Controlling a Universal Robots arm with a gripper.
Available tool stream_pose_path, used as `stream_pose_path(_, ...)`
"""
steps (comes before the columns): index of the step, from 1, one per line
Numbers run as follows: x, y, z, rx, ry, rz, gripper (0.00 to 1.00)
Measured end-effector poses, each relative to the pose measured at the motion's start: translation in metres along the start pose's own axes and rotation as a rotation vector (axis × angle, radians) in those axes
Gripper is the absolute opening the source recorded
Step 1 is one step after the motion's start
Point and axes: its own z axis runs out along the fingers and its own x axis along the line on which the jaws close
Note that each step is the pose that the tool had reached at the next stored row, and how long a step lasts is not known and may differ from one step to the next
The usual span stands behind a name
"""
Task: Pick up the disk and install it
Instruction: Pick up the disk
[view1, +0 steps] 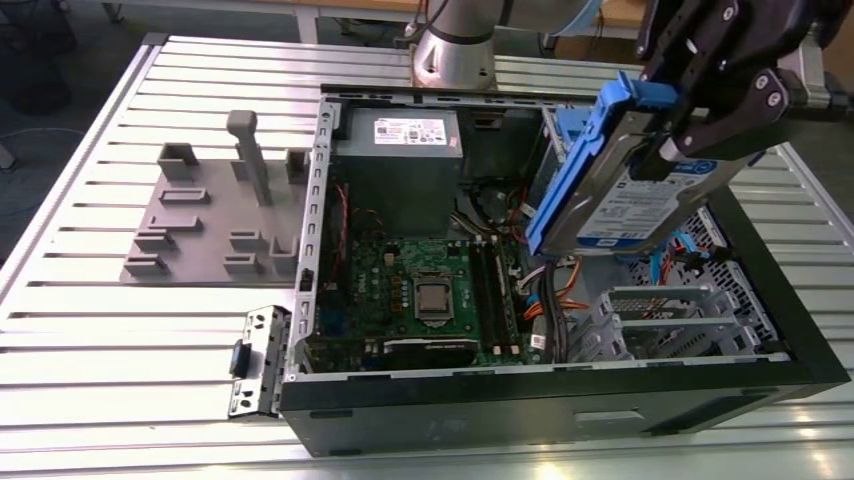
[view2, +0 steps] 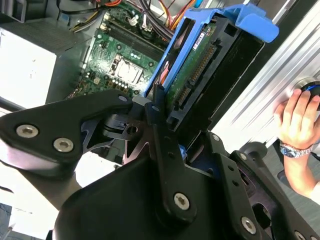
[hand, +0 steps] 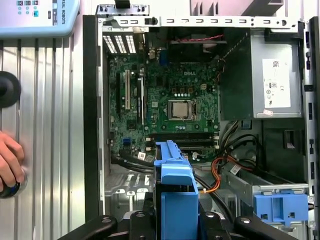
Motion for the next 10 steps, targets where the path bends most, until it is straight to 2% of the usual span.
stream_pose_path(10, 0.0027, -0.0139, 0.0012, 0.0000, -0.0001, 0.000, 0.36)
